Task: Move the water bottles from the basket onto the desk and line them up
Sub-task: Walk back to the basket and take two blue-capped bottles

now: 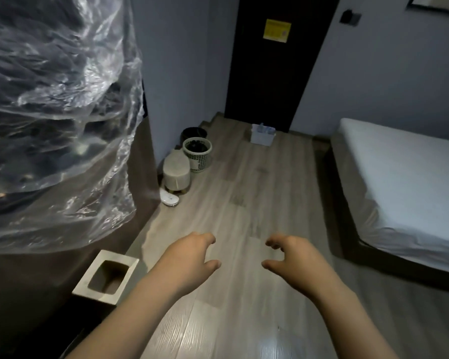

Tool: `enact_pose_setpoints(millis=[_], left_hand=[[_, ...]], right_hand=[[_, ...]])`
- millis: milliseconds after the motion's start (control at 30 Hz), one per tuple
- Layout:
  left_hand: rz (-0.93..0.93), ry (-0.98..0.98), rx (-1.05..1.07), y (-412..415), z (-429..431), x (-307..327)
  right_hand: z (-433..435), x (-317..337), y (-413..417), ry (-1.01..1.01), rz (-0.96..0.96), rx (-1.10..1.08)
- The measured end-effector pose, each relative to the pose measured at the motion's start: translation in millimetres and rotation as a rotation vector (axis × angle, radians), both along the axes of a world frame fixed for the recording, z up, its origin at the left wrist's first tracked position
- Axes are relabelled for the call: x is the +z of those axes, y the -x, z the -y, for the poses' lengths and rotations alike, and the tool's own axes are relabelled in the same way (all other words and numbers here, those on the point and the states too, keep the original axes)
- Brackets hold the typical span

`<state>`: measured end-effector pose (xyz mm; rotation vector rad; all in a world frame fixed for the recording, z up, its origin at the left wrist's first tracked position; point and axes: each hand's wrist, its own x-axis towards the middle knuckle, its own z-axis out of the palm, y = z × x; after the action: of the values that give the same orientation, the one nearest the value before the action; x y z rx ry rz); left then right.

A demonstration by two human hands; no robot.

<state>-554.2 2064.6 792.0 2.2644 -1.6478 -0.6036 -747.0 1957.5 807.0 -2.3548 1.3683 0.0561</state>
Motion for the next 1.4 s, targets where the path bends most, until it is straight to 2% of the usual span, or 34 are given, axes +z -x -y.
enact_pose_setpoints(millis=[300,1000,1400], left_hand=[[0.001,-0.035,-0.11,-48.0,118.8,-5.5],[0.065,-0.066,-0.145,-74.7,459.8,-3.3],[0.02,-0.023,-0.211,-146.9,666.3,-11.0]], right_hand=[[97.0,-6.1,-37.5,-0.019,0.004,-0.121],[426.8,-6.7,-61.0,-0.025,0.014,-0.117],[617.4,-16.7,-129.0,0.013,0.004,-0.197]])
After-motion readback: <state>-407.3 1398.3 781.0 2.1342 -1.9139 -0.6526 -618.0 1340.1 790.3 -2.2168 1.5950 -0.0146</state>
